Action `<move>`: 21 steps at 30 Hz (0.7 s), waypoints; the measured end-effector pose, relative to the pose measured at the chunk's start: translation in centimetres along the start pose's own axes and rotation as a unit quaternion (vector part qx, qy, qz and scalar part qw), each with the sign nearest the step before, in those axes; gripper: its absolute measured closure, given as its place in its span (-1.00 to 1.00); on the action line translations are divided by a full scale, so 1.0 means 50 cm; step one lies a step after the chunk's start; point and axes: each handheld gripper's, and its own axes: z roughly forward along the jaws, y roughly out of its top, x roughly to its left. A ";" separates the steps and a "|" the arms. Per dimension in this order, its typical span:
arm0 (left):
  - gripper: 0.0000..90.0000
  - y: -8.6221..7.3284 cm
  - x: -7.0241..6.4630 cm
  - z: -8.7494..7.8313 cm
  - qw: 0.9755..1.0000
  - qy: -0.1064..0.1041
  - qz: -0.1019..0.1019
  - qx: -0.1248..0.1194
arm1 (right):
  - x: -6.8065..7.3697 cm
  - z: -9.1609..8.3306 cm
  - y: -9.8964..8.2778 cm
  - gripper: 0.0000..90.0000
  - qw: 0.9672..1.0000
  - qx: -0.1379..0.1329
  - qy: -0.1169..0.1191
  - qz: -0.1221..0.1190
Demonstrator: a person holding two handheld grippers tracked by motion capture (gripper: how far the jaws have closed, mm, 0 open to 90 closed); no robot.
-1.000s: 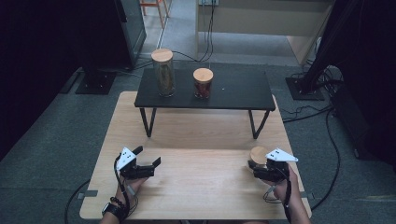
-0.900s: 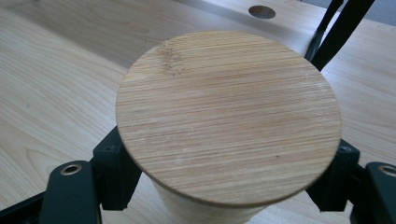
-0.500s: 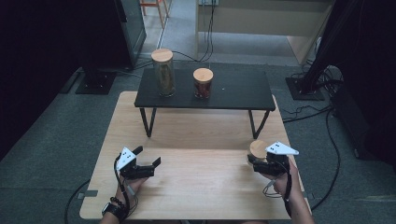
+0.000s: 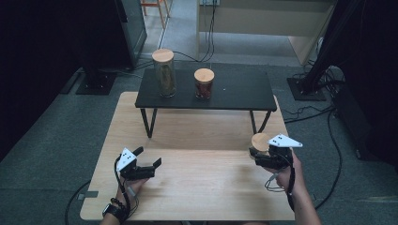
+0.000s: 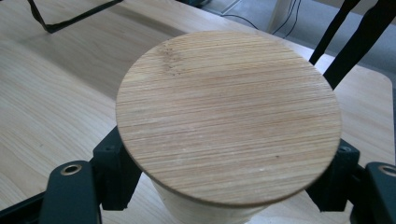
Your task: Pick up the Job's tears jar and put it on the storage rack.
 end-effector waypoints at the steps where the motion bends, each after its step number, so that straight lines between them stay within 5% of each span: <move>1: -0.99 0.000 0.000 -0.001 1.000 0.000 0.001 0.000 | -0.001 -0.001 0.004 -0.44 1.000 -0.001 0.000 -0.001; 21: -0.99 -0.003 0.002 -0.002 1.000 -0.001 -0.005 -0.004 | -0.009 -0.009 0.101 -0.44 1.000 -0.008 0.008 -0.014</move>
